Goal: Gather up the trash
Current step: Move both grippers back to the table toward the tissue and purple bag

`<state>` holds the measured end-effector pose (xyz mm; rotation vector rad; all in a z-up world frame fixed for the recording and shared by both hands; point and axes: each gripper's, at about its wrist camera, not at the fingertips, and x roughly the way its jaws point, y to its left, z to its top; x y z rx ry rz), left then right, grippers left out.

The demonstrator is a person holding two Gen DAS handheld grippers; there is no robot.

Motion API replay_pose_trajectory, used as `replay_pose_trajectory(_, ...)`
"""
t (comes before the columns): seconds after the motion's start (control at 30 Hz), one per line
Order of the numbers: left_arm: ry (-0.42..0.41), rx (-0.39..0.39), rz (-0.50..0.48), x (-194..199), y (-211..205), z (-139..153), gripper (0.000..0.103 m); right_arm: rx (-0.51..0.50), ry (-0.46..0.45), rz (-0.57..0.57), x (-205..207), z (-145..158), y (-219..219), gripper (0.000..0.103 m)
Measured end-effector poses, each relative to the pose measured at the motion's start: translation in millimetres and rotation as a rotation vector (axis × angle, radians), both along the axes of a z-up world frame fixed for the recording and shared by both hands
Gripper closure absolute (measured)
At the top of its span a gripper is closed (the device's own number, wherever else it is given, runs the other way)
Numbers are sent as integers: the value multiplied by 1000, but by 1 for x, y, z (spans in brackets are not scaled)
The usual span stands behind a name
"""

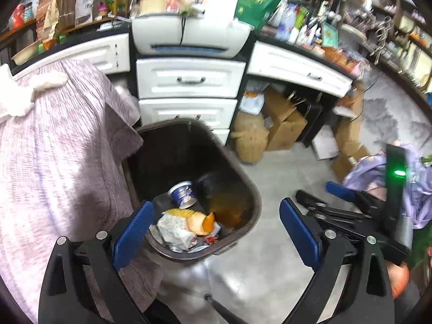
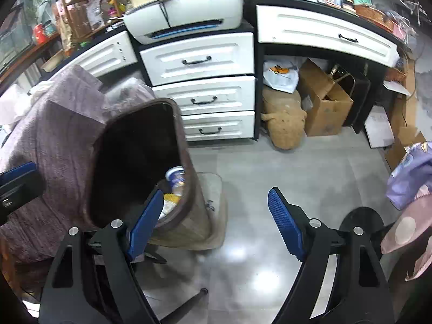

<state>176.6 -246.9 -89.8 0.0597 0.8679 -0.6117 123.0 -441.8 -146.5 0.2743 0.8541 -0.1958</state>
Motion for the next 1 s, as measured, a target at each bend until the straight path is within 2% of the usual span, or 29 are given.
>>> replay_pose_trajectory(0.1, -55, -13, 32, -12, 16, 20, 7, 17, -22, 35, 6, 11, 12, 23)
replay_pose_trajectory(0.27, -127, -104, 39, -31, 45, 60, 6, 10, -71, 97, 16, 36, 38, 18)
replay_pose_trajectory(0.33, -149, -114, 39, -36, 53, 69, 6, 17, -83, 121, 20, 44, 48, 18)
replay_pose_trajectory(0.57, -233, -48, 90, -46, 94, 87, 6, 15, -125, 225, 30, 71, 90, 16)
replay_pose_trajectory(1.0, -240, 78, 322, -19, 211, 77, 6, 19, -182, 417, 55, 111, 175, 14)
